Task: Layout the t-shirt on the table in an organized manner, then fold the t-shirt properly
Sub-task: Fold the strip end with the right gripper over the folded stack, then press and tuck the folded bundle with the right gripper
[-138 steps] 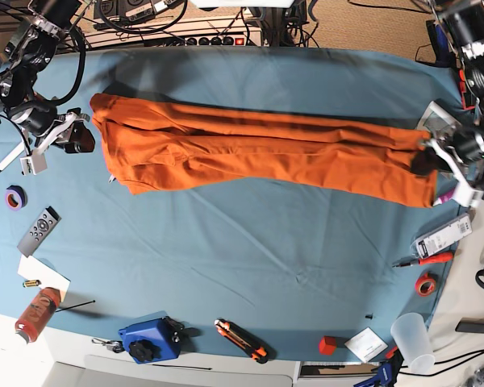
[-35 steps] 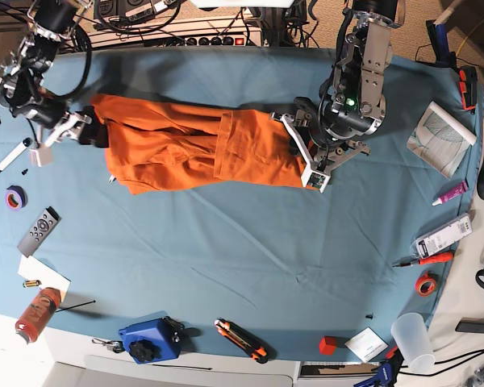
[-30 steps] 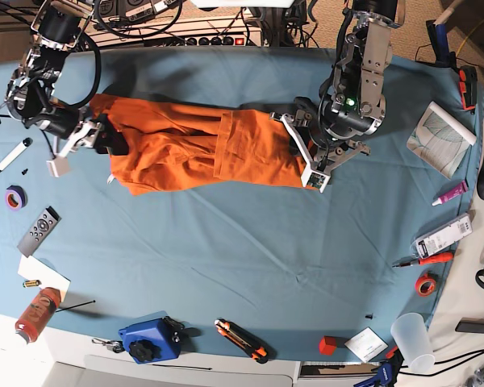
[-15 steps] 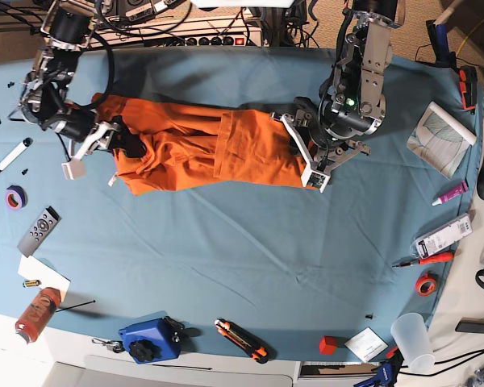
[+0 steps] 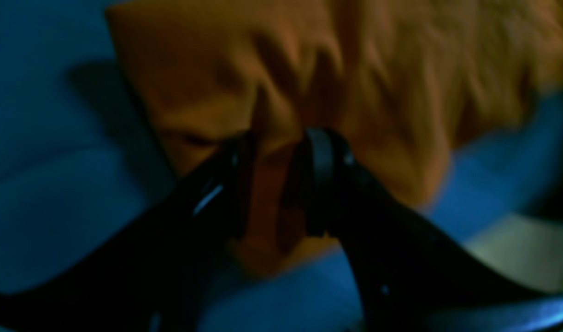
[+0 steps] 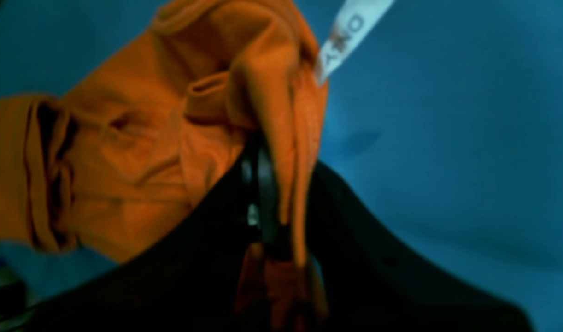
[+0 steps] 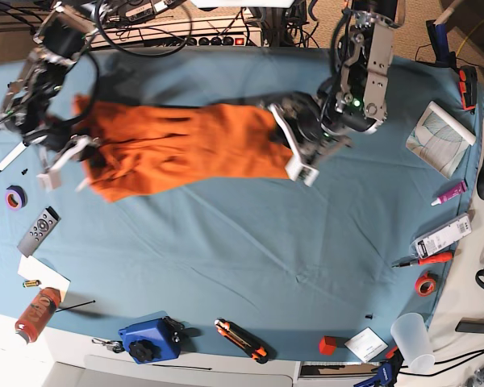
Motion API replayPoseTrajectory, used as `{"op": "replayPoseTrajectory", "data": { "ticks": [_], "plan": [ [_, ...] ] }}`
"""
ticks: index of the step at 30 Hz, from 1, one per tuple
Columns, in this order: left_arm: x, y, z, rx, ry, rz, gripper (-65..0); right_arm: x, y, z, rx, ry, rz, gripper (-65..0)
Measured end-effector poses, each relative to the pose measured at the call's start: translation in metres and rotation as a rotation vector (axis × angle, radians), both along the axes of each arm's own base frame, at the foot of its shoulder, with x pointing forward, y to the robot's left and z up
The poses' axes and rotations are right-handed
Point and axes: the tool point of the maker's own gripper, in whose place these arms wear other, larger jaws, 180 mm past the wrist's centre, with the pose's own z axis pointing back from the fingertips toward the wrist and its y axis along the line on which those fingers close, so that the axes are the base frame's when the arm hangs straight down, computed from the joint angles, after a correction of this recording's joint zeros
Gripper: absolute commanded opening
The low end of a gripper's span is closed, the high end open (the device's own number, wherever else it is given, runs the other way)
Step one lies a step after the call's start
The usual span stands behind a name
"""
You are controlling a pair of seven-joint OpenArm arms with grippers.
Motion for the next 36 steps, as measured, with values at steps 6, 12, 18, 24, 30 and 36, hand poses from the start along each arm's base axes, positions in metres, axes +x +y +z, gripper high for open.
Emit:
{"op": "replayPoseTrajectory", "data": {
  "ticks": [6,12,18,24,30,36],
  "plan": [
    [0.013,-0.011,0.065,-0.077,-0.205,-0.047,-47.6,0.020,-0.057,0.039,-0.192,-0.060,-0.040,-65.0],
    [0.012,0.007,0.065,0.002,-0.216,0.022,-47.6,0.016,-0.075,0.051,-0.271,-0.037,-0.044,-65.0],
    [0.017,0.069,0.049,0.083,-0.165,0.228,-47.6,0.023,-0.049,0.077,-0.327,-0.118,0.000,-65.0],
    [0.017,0.126,0.046,0.110,-0.132,0.384,-47.6,0.025,0.016,0.071,-0.281,-0.151,0.101,-65.0],
    [-0.008,0.189,0.034,0.181,-0.082,0.552,-47.6,0.027,0.078,0.064,-0.278,-0.183,0.195,-65.0],
    [-0.040,0.245,0.035,0.235,-0.081,0.635,-47.6,0.026,0.104,0.096,-0.339,-0.257,0.242,-65.0]
  ]
}}
